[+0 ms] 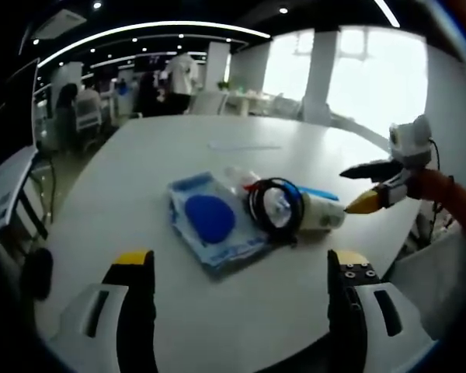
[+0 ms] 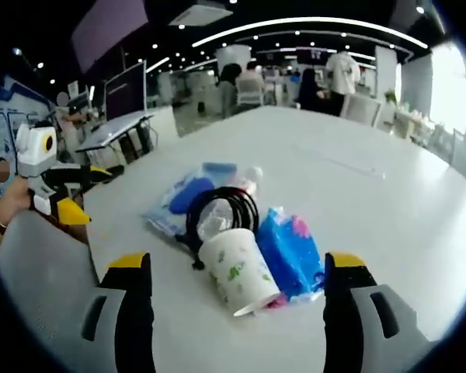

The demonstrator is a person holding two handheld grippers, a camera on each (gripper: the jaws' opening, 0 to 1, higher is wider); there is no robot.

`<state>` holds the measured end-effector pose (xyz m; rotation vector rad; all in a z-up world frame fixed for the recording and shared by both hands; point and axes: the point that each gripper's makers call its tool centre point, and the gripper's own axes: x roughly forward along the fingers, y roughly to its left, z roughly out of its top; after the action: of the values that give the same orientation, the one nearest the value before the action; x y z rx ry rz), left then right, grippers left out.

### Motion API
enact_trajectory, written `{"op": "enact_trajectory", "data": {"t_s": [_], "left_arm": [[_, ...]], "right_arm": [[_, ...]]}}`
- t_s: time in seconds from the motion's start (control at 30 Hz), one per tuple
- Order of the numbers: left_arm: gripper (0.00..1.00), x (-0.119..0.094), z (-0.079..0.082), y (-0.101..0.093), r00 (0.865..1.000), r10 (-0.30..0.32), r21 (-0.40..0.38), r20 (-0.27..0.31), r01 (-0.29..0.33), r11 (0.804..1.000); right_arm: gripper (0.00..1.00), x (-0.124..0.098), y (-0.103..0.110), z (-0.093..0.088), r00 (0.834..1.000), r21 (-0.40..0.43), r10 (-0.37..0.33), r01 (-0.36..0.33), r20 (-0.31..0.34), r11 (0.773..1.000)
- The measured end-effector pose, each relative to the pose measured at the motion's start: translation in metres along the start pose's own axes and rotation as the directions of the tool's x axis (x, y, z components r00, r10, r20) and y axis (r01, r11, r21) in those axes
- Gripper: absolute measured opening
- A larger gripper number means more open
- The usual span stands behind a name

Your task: Arrange the tabletop items into an orderly group along one side of the table until the central work area is clear of visible clutter.

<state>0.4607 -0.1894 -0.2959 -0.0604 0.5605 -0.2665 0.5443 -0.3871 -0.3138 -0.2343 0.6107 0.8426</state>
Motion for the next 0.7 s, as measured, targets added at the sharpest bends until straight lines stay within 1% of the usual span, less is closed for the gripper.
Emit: {"op": "enact_trajectory", "data": {"t_s": [0.13, 0.2, 0.3, 0.43, 0.63, 0.7], "left_arm": [[0.89, 0.0, 0.0, -0.001, 1.0, -0.003, 0.002, 0.0, 0.003, 1.0], [0.89, -0.001, 0.001, -0.001, 1.0, -0.003, -0.002, 0.003, 0.003, 1.0], [0.89, -0.001, 0.0, -0.001, 1.0, -0.001, 0.001, -0.001, 0.001, 1.0], [0.89, -0.002, 0.0, -0.002, 1.0, -0.004, 0.002, 0.003, 0.004, 1.0], [0.88, -0.003, -0.001, -0.002, 1.0, 0.001, 0.007, -0.003, -0.001, 1.0], [0.88, -0.003, -0.001, -0.002, 1.0, -0.001, 0.008, -0.005, 0.001, 1.0]], "right_arm": [[0.89, 0.005, -0.001, -0.011, 0.999, -0.009, 0.005, -0.006, -0.033, 1.0], [0.86, 0.008, -0.002, -0.017, 0.999, -0.035, 0.0, -0.002, -0.048, 0.999], [0.82, 0.012, -0.002, -0.025, 0.998, -0.032, 0.005, -0.007, -0.067, 0.999], [0.79, 0.016, 0.0, -0.038, 0.994, -0.046, 0.016, -0.022, -0.111, 0.999], [0.76, 0.019, -0.004, -0.039, 0.994, -0.06, 0.01, -0.016, -0.108, 0.998], [0.75, 0.022, -0.005, -0.04, 0.994, -0.086, 0.002, -0.012, -0.113, 0.996]]}}
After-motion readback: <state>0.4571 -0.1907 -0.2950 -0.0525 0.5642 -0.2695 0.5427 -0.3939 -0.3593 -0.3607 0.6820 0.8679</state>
